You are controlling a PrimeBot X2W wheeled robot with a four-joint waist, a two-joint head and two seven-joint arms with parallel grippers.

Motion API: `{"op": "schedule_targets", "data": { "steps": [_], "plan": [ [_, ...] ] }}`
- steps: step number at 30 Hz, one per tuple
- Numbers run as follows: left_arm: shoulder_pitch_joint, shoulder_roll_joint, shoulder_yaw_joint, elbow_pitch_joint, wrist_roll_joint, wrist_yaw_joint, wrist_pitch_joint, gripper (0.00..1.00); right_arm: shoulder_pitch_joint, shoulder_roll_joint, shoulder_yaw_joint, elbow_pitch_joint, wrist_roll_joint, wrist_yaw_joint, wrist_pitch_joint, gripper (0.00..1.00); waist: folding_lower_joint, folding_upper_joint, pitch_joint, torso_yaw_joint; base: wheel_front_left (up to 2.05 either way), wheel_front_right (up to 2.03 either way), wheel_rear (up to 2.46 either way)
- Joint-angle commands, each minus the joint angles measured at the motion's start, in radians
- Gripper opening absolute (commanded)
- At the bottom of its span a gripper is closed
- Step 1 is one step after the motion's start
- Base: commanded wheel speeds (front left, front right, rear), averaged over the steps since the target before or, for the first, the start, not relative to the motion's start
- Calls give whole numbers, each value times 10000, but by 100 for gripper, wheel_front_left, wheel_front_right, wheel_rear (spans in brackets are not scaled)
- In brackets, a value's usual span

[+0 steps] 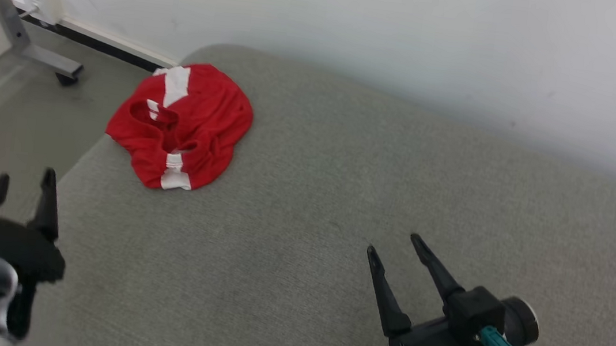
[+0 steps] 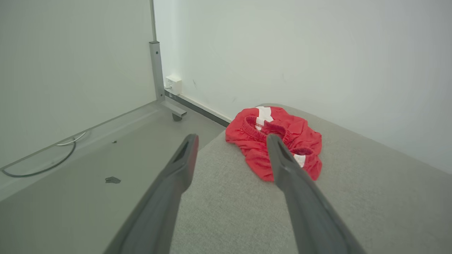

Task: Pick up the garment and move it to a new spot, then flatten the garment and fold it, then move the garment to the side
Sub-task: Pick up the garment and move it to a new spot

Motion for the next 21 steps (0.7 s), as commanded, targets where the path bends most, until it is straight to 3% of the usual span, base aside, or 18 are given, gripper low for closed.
{"op": "schedule_targets", "data": {
  "steps": [1,11,21],
  "plan": [
    [-435,-17,88,153,-125,-4,62,100,-218,-109,44,-134,-38,-29,61,100,-1,-1,2128,-1983,0,0,0],
    [-3091,780,504,2185,-628,442,964,100,-1124,-562,987,-1411,-25,-29,505,100,-1,-1,4292,-3709,0,0,0],
    [-4466,1335,929,3319,-1109,962,1663,100,-908,-829,660,-2239,-90,-28,681,100,-1,-1,5176,-4351,0,0,0]
  ]
}}
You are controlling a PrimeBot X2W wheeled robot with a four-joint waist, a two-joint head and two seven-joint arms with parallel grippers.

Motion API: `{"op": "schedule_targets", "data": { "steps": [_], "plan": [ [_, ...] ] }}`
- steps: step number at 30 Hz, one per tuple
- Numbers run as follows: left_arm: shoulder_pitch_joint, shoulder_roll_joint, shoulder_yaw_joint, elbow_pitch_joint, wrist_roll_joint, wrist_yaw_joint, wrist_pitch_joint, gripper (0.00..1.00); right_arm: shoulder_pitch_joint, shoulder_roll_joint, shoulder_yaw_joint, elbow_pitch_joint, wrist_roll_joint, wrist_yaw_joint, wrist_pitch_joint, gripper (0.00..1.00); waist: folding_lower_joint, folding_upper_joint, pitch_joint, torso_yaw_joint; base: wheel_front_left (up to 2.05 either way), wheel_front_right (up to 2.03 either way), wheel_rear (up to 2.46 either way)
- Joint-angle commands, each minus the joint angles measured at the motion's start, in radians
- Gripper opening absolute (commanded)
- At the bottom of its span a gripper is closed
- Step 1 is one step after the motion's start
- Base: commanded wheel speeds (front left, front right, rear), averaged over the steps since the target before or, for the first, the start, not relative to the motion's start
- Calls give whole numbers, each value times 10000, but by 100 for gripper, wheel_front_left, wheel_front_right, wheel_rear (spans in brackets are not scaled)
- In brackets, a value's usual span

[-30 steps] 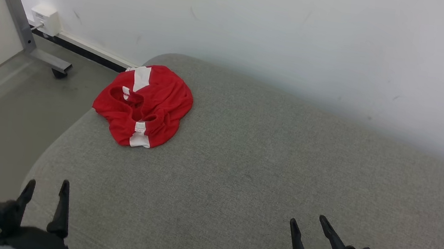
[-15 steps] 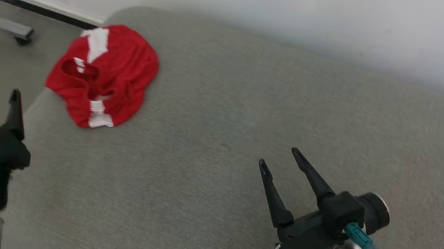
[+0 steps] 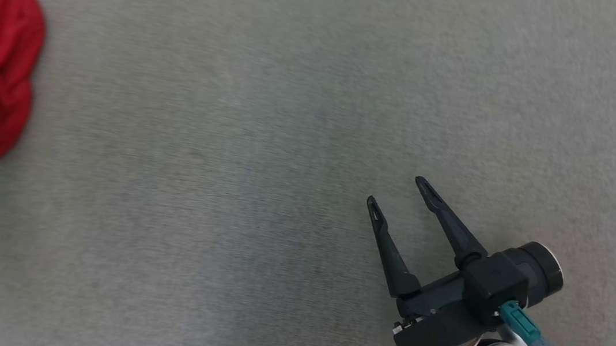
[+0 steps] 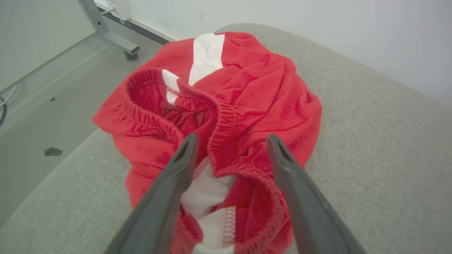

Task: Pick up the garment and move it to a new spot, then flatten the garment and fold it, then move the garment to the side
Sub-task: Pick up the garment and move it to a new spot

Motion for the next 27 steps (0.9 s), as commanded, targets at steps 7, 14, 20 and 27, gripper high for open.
{"op": "schedule_targets", "data": {
  "steps": [7,14,20,27],
  "plan": [
    [-303,9,347,1017,-292,994,605,100,199,-82,-90,-386,-30,-27,60,100,-4,-2,1316,-1364,0,0,0],
    [-7,-336,257,1833,-542,954,1535,0,355,-19,-175,-347,-1,-26,59,100,-4,-2,1048,-1287,0,0,0],
    [-72,238,398,1221,-794,365,1375,0,404,158,-187,106,222,-26,-210,100,-4,-2,171,-1068,0,0,0],
    [-665,1470,170,-48,-544,-357,1334,0,525,537,-450,1156,573,-26,-829,100,-4,-2,-1483,-1073,0,0,0]
  ]
}}
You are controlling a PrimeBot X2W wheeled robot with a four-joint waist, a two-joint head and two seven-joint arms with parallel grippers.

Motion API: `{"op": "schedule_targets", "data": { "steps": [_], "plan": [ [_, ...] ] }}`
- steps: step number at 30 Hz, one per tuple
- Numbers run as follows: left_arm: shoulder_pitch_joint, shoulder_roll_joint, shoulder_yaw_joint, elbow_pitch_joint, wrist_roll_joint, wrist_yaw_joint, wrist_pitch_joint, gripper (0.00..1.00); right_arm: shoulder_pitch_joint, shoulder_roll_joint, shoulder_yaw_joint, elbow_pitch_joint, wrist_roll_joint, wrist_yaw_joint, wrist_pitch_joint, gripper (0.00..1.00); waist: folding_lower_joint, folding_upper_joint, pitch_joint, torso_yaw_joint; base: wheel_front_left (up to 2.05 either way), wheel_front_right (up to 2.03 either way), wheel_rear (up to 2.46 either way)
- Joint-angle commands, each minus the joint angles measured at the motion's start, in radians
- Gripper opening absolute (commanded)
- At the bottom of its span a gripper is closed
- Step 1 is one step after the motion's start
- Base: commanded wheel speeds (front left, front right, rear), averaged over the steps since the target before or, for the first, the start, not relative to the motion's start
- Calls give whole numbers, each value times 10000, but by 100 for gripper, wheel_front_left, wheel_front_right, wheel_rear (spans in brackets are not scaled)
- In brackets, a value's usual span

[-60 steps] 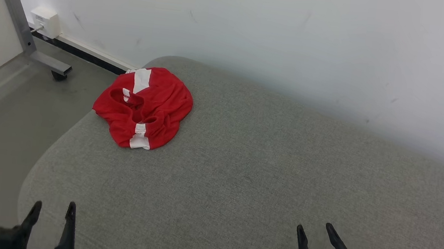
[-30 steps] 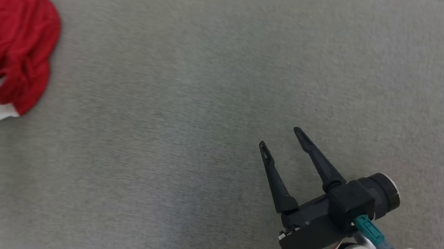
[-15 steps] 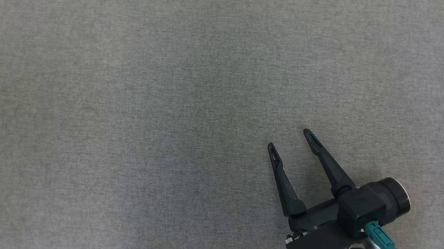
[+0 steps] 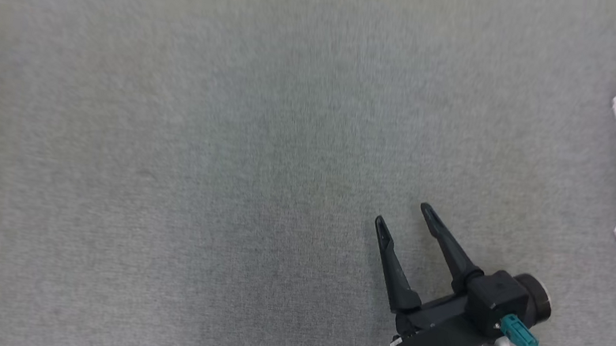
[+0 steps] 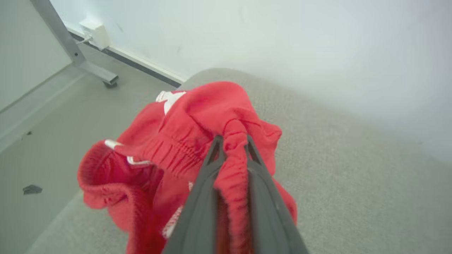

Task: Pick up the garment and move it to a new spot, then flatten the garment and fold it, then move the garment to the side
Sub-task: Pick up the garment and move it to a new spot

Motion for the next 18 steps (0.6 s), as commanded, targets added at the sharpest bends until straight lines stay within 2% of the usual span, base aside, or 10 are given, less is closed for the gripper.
{"op": "schedule_targets", "data": {
  "steps": [1,4,7,12,18],
  "plan": [
    [-137,145,-167,-294,102,-156,160,0,175,106,-63,214,119,-26,-179,100,-1,-1,-1428,94,0,0,0],
    [-439,238,-377,-1005,43,-375,435,0,355,221,-159,689,307,-26,-464,100,-1,-1,-2254,-90,0,0,0],
    [-567,48,-778,-1821,135,-478,911,0,549,283,-243,1024,437,-26,-613,100,-1,-1,-3018,-384,0,0,0],
    [-149,-710,-1381,-3637,16,-528,1580,0,909,308,-236,1325,757,-28,-740,100,-1,-1,-3920,-1190,0,0,0],
    [724,-2099,-2311,-5783,-385,-592,2241,0,942,307,-61,1267,992,-26,-768,100,-1,-1,-4019,-2262,0,0,0]
  ]
}}
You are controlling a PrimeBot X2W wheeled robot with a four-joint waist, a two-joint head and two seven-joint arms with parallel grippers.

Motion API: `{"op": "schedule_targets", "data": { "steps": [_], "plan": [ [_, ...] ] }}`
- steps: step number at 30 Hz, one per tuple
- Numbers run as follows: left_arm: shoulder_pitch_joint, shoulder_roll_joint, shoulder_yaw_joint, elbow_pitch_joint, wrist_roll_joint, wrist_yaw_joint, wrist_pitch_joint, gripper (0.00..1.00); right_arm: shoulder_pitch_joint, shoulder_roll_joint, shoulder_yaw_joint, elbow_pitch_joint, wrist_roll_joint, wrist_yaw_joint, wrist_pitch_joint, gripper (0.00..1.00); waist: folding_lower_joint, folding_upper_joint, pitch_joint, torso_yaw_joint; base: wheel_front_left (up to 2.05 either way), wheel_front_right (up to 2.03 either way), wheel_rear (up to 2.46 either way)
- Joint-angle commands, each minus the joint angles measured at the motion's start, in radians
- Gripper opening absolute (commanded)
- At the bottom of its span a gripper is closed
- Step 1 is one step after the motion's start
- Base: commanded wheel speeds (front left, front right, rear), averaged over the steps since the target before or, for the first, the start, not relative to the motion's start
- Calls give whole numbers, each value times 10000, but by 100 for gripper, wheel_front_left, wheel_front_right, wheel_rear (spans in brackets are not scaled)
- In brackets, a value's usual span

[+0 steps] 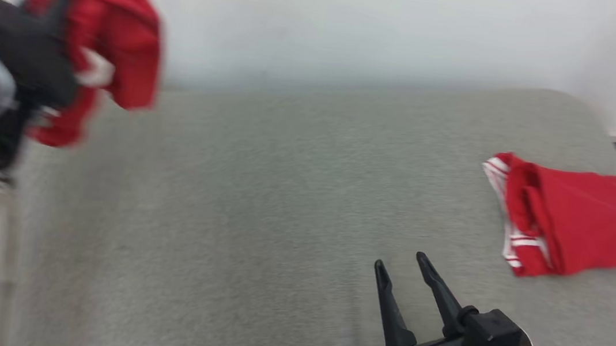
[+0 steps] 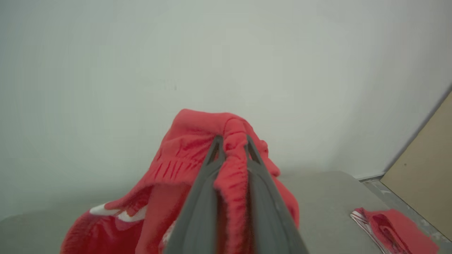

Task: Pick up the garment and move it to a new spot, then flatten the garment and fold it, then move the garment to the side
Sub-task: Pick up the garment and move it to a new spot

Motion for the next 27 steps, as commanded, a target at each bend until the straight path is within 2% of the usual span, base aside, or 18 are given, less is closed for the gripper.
{"op": "schedule_targets", "data": {
  "steps": [1,6,11,17,18,19,20,23,27],
  "plan": [
    [369,-340,-192,-416,-110,2,74,0,76,3,78,-31,27,-26,-8,100,2,0,-603,-1412,0,0,0],
    [1242,-1375,-844,-1107,-454,73,210,0,-183,4,163,-88,-7,-26,35,100,2,0,-406,-2295,0,0,0],
    [1853,-1807,-1241,-987,-495,169,-85,0,-237,4,96,-116,-160,-26,96,100,2,0,-133,-2794,0,0,0],
    [2672,-1945,-1758,348,-156,286,-763,0,-206,9,-108,-215,-316,-26,209,100,2,0,262,-3210,0,0,0],
    [2754,-1880,-1908,657,21,326,-878,10,-183,7,-154,-206,-366,-26,228,100,2,0,314,-3226,0,0,0],
    [2851,-1863,-2030,993,186,326,-1066,49,-163,7,-199,-208,-413,-26,240,100,2,0,357,-3216,0,0,0],
    [2897,-1826,-2133,1289,420,350,-1306,100,-138,9,-251,-214,-445,-26,237,100,2,0,391,-3188,0,0,0],
    [3076,-1870,-2371,2156,778,438,-2147,100,9,8,-498,-247,-554,-26,250,100,2,0,463,-2973,0,0,0],
    [3223,-1988,-2486,2792,876,399,-3897,100,115,11,-763,-264,-899,-26,349,100,2,0,438,-2534,0,0,0]
  ]
}}
